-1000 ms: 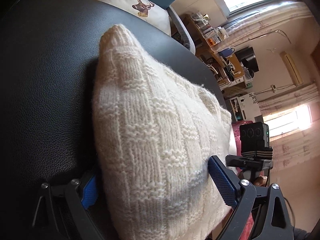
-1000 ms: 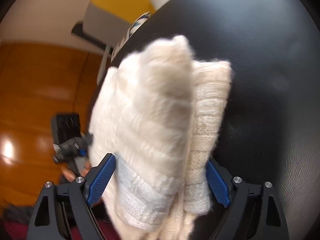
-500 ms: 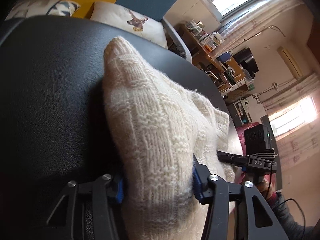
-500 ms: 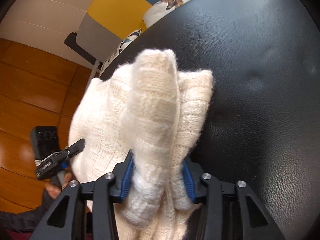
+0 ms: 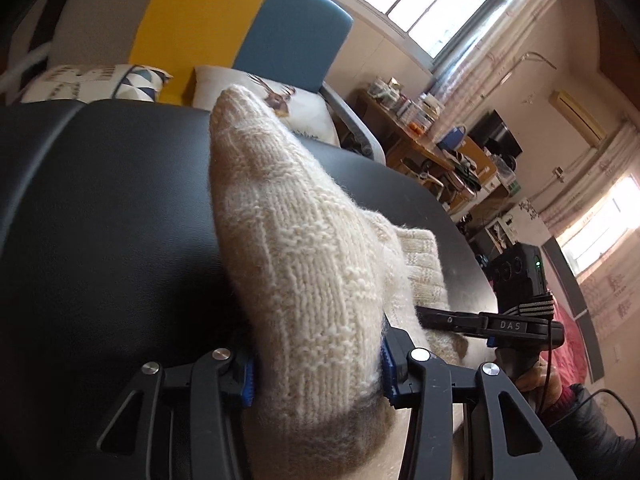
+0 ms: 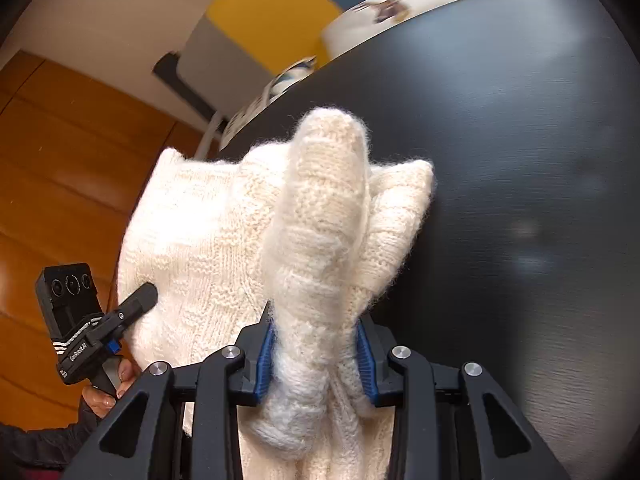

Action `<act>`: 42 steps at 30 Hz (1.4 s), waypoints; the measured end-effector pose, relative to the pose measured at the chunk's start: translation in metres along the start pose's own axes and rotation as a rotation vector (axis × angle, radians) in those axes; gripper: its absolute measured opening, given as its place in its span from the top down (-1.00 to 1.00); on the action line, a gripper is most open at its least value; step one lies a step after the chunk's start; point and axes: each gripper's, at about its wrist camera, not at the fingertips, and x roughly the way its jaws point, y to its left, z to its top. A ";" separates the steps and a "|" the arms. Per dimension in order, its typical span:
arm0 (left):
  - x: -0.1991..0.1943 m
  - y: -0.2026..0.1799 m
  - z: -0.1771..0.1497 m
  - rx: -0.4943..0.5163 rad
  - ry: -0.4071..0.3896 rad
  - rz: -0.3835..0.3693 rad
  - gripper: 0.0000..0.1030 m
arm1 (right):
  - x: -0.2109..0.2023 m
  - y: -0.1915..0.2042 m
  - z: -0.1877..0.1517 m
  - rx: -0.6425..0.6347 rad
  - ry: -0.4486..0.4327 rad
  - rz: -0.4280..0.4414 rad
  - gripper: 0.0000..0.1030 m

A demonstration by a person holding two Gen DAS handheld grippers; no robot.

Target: Fold clothes

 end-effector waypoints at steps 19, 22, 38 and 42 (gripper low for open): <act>-0.189 0.156 -0.040 -0.220 -0.317 0.335 0.10 | 0.233 0.244 0.054 -0.366 0.300 0.202 0.33; -0.219 0.189 -0.046 -0.287 -0.368 0.380 0.10 | 0.281 0.296 0.066 -0.438 0.340 0.202 0.34; -0.269 0.321 -0.078 -0.681 -0.415 0.502 0.02 | 0.429 0.410 0.061 -0.729 0.425 -0.083 0.25; -0.271 0.342 -0.087 -0.773 -0.411 0.507 -0.14 | 0.406 0.418 0.072 -0.693 0.422 -0.063 0.20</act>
